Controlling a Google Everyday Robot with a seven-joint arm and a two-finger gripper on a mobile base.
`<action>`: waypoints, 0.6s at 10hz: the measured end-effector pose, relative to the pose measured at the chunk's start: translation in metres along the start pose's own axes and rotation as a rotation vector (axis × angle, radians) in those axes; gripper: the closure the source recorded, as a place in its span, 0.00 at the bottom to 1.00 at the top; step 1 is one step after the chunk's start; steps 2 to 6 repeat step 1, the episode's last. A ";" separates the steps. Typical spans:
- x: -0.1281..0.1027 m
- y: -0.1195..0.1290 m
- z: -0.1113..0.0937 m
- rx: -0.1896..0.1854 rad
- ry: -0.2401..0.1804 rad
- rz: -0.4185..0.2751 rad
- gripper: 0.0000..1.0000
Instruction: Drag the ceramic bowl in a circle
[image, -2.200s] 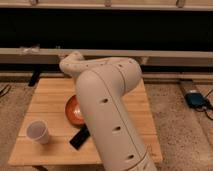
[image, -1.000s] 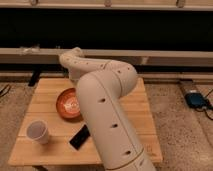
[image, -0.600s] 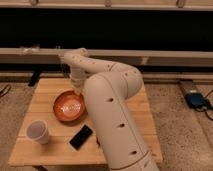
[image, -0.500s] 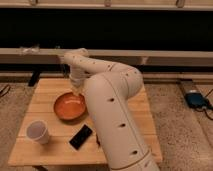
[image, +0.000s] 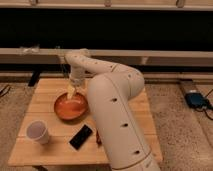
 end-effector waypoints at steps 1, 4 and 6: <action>-0.001 0.001 0.000 0.000 0.000 -0.002 0.20; -0.001 0.001 0.000 0.000 0.000 -0.002 0.20; -0.001 0.001 0.000 0.000 0.000 -0.002 0.20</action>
